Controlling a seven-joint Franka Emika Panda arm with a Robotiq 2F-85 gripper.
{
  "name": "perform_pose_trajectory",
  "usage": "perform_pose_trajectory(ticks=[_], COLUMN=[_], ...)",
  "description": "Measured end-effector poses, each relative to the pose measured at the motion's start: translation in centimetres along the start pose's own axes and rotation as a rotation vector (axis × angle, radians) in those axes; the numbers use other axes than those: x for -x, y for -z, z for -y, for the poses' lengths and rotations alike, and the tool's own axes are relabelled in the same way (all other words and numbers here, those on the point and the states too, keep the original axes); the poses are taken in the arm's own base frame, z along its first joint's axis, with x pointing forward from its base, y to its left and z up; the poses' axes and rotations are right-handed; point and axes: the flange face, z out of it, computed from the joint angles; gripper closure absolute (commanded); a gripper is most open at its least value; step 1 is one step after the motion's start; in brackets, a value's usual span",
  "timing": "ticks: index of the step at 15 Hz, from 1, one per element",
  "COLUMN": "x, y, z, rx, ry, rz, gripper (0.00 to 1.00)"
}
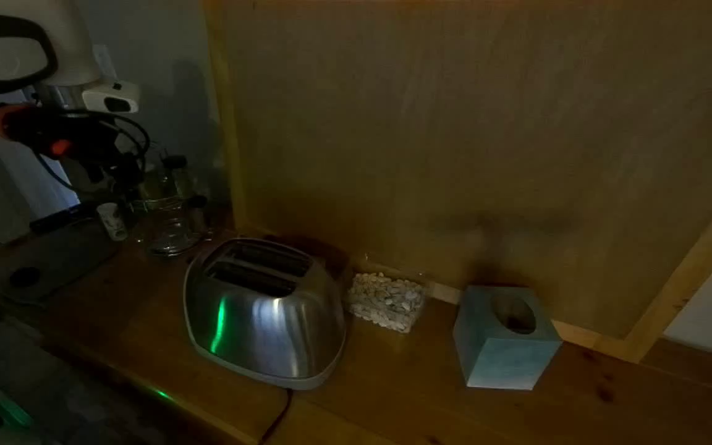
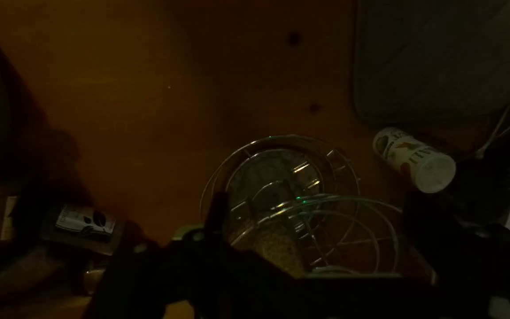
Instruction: Pick up the black lid on the left and put it on the brown container on the salt rack
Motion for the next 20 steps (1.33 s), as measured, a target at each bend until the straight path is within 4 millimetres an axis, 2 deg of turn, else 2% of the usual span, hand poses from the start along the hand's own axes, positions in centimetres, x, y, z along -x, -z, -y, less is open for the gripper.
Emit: perform_pose_trajectory(ticks=[11, 13, 16, 20], x=[0.0, 0.3, 2.4, 7.7], y=[0.0, 0.0, 0.1, 0.3], z=[0.0, 0.5, 4.0, 10.6], rx=[0.000, 0.002, 0.023, 0.096], ry=[0.000, 0.028, 0.156, 0.360], rz=[0.000, 0.015, 0.089, 0.206], gripper=[0.00, 0.00, 0.00, 0.00])
